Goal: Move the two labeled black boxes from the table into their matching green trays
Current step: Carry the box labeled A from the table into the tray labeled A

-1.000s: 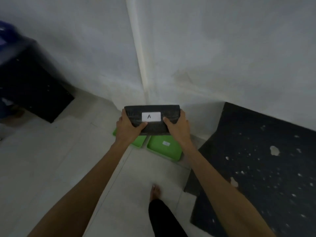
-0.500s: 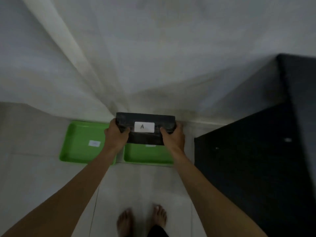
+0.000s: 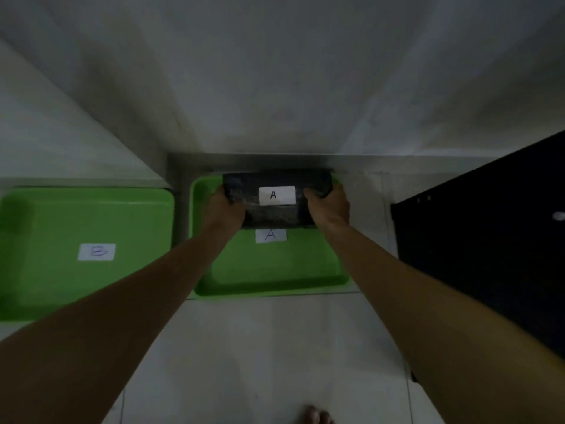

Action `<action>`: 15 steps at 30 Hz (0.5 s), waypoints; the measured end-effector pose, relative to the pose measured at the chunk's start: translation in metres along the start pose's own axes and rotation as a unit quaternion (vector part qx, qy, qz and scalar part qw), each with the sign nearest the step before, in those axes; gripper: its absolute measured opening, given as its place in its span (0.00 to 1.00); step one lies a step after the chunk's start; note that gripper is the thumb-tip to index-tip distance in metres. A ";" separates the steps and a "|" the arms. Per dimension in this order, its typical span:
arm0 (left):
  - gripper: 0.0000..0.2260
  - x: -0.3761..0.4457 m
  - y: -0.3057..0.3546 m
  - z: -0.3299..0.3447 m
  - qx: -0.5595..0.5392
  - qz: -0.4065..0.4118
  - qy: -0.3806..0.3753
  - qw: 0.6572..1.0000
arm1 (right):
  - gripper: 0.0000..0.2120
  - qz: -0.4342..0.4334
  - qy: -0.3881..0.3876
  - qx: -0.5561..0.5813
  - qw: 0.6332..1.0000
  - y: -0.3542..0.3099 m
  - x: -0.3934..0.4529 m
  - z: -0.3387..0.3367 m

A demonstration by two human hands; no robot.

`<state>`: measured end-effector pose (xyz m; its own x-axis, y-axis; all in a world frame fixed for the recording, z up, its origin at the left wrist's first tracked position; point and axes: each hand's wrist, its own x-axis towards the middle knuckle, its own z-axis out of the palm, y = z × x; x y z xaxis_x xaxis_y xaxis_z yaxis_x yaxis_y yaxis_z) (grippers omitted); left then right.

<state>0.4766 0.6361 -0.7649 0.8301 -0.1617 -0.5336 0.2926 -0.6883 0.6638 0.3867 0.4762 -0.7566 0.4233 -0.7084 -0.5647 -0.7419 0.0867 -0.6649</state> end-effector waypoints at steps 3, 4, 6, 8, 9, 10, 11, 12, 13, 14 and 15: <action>0.12 0.006 -0.003 0.009 -0.001 0.008 -0.017 1.000 | 0.31 -0.003 -0.010 -0.007 1.000 0.009 0.008 0.001; 0.12 0.008 -0.004 0.010 -0.001 0.015 -0.023 1.000 | 0.31 -0.008 -0.016 -0.010 1.000 0.011 0.009 0.001; 0.12 0.009 -0.008 0.012 0.001 0.023 -0.025 0.999 | 0.32 -0.018 -0.026 -0.015 0.999 0.015 0.010 -0.001; 0.14 0.007 -0.011 0.012 0.017 0.031 -0.026 0.999 | 0.33 -0.020 -0.039 -0.015 0.999 0.017 0.010 -0.004; 0.14 0.005 -0.013 0.011 0.029 0.037 -0.029 0.998 | 0.33 -0.021 -0.047 -0.018 0.999 0.016 0.009 -0.005; 0.14 0.004 -0.014 0.010 0.041 0.042 -0.032 0.998 | 0.34 -0.024 -0.052 -0.022 0.998 0.015 0.008 -0.006; 0.14 0.003 -0.014 0.009 0.051 0.042 -0.033 0.997 | 0.35 -0.029 -0.055 -0.030 0.998 0.014 0.005 -0.007; 0.15 0.000 -0.013 0.008 0.058 0.034 -0.032 0.997 | 0.36 -0.034 -0.058 -0.042 0.997 0.012 0.003 -0.009; 0.18 -0.001 -0.010 0.005 0.065 0.021 -0.029 0.997 | 0.37 -0.040 -0.058 -0.061 0.996 0.009 -0.001 -0.011; 0.23 -0.004 -0.006 0.001 0.074 0.010 -0.024 0.997 | 0.37 -0.046 -0.055 -0.086 0.994 0.006 -0.005 -0.014; 0.29 -0.008 0.000 -0.005 0.090 0.004 -0.019 0.996 | 0.37 -0.051 -0.050 -0.117 0.991 0.001 -0.010 -0.017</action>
<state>0.4728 0.6413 -0.7581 0.8121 -0.1926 -0.5508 0.1929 -0.8022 0.5650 0.3732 0.4716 -0.7429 0.5422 -0.6319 -0.5538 -0.7880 -0.1538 -0.5961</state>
